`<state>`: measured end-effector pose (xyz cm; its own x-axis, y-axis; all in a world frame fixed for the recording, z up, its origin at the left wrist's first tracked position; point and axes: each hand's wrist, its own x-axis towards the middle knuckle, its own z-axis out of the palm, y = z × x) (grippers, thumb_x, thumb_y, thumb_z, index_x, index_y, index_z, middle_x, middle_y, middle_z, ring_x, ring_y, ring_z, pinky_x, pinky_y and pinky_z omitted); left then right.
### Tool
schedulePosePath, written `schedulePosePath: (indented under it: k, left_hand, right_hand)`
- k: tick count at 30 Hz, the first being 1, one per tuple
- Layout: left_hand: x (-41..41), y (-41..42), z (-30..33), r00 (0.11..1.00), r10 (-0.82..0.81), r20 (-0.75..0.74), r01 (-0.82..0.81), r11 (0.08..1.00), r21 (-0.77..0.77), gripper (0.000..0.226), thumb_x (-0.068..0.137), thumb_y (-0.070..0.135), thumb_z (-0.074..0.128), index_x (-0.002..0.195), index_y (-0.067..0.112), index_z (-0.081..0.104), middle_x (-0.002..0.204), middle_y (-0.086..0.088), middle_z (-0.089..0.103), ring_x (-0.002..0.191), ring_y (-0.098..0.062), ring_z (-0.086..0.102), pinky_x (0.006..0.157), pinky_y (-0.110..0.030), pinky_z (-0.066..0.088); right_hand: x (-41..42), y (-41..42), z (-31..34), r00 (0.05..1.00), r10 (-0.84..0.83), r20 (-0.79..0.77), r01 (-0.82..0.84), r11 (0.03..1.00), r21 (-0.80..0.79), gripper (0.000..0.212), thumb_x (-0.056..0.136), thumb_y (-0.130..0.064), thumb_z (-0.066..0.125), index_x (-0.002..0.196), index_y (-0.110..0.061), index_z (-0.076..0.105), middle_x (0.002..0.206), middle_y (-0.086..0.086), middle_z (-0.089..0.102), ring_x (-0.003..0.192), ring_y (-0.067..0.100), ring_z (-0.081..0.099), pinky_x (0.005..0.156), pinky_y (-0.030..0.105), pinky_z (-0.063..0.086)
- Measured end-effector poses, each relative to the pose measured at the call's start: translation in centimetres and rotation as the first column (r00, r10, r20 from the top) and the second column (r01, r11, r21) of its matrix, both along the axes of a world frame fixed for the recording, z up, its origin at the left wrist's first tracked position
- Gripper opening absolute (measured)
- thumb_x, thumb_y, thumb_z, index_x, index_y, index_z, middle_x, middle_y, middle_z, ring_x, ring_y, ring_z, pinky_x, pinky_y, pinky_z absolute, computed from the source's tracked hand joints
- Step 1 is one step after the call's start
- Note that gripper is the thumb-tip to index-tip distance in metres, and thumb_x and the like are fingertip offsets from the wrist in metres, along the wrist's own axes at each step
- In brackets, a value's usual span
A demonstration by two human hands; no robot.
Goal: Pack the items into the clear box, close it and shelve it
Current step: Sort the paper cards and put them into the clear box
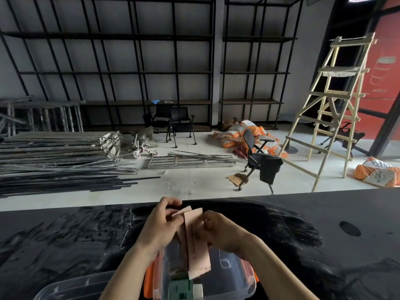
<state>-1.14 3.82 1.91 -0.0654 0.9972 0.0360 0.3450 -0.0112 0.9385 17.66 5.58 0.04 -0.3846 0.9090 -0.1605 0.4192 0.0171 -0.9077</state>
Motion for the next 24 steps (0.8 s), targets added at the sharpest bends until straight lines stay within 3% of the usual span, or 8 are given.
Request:
schedulePosePath:
  k: [3,7,10,12,14,17,20,24]
  left_hand:
    - [1.4,0.0,-0.1,0.961,0.207,0.182,-0.224,0.972,0.074,0.009,0.095,0.023,0.063,0.099,0.015,0.064,0.091,-0.001,0.071,0.09,-0.023,0.067,0.073,-0.031,0.05]
    - [4.5,-1.5,-0.2,0.885,0.278,0.374,-0.288,0.957,-0.029,0.033,0.1,0.047,0.045,0.097,0.018,0.062,0.087,-0.002,0.073,0.081,-0.016,0.068,0.071,-0.033,0.052]
    - [6.0,-1.4,-1.5,0.929,0.267,0.258,-0.279,0.96,0.01,0.017,0.096,0.025,0.061,0.101,0.015,0.048,0.095,-0.006,0.073,0.086,-0.014,0.07,0.069,-0.021,0.054]
    - [5.9,-0.7,-1.9,0.926,0.265,0.27,-0.272,0.962,-0.013,0.019,0.094,0.006,0.061,0.104,0.012,0.047,0.099,-0.01,0.072,0.087,-0.015,0.069,0.07,-0.021,0.053]
    - [5.5,-0.4,-1.7,0.891,0.257,0.375,-0.257,0.965,-0.05,0.02,0.092,-0.002,0.06,0.104,0.012,0.051,0.098,-0.016,0.071,0.08,-0.018,0.069,0.069,-0.027,0.055]
    - [5.2,-0.6,-0.7,0.65,0.32,0.689,-0.29,0.943,-0.165,0.01,0.094,0.006,0.06,0.099,0.012,0.054,0.082,-0.022,0.065,0.065,-0.028,0.065,0.055,-0.035,0.055]
    - [5.5,-0.8,-0.2,0.48,0.332,0.812,-0.265,0.937,-0.227,0.011,0.094,0.013,0.06,0.105,0.015,0.059,0.084,-0.024,0.062,0.074,-0.034,0.063,0.063,-0.043,0.052]
    - [4.6,-1.1,0.2,0.67,0.304,0.678,-0.303,0.945,-0.125,0.019,0.083,0.007,0.072,0.101,0.011,0.066,0.104,-0.025,0.072,0.093,-0.037,0.069,0.087,-0.057,0.054]
  right_hand:
    - [-0.6,-0.5,0.4,0.987,-0.037,-0.153,0.035,0.999,-0.018,0.011,0.094,-0.015,0.057,0.085,-0.022,0.058,0.079,0.002,0.059,0.075,0.016,0.052,0.062,0.028,0.045]
    - [-1.5,-0.9,0.1,0.948,-0.161,-0.274,0.181,0.982,0.048,0.007,0.091,-0.018,0.055,0.085,-0.017,0.059,0.08,0.006,0.062,0.075,0.016,0.054,0.067,0.037,0.046]
    - [-2.9,-1.5,-0.4,0.947,-0.083,-0.311,0.111,0.991,0.072,0.019,0.097,-0.019,0.046,0.104,-0.01,0.06,0.091,0.005,0.074,0.086,0.01,0.066,0.078,0.029,0.054]
    - [-3.4,-1.9,-0.4,0.92,-0.023,-0.391,0.029,1.0,0.008,0.029,0.1,-0.028,0.042,0.124,-0.023,0.057,0.102,-0.013,0.077,0.098,-0.004,0.068,0.09,0.018,0.051]
    - [-2.8,-1.7,-1.0,0.915,-0.009,-0.404,0.02,1.0,0.024,0.051,0.092,-0.02,0.046,0.142,-0.032,0.038,0.115,-0.013,0.07,0.104,-0.01,0.064,0.096,0.015,0.047]
    - [-1.7,-1.5,-2.3,0.878,-0.092,-0.469,0.111,0.994,0.013,0.064,0.079,-0.015,0.065,0.14,-0.027,0.052,0.118,-0.001,0.075,0.109,0.012,0.072,0.086,0.03,0.059]
    - [-1.9,-1.4,-2.8,0.724,-0.281,-0.63,0.255,0.958,-0.134,0.047,0.071,-0.017,0.083,0.117,-0.015,0.073,0.105,0.017,0.078,0.097,0.035,0.075,0.074,0.044,0.063]
    - [-2.0,-1.4,-1.4,0.662,-0.364,-0.655,0.355,0.922,-0.153,0.016,0.092,-0.002,0.069,0.107,-0.005,0.071,0.1,0.026,0.076,0.09,0.046,0.074,0.079,0.051,0.062]
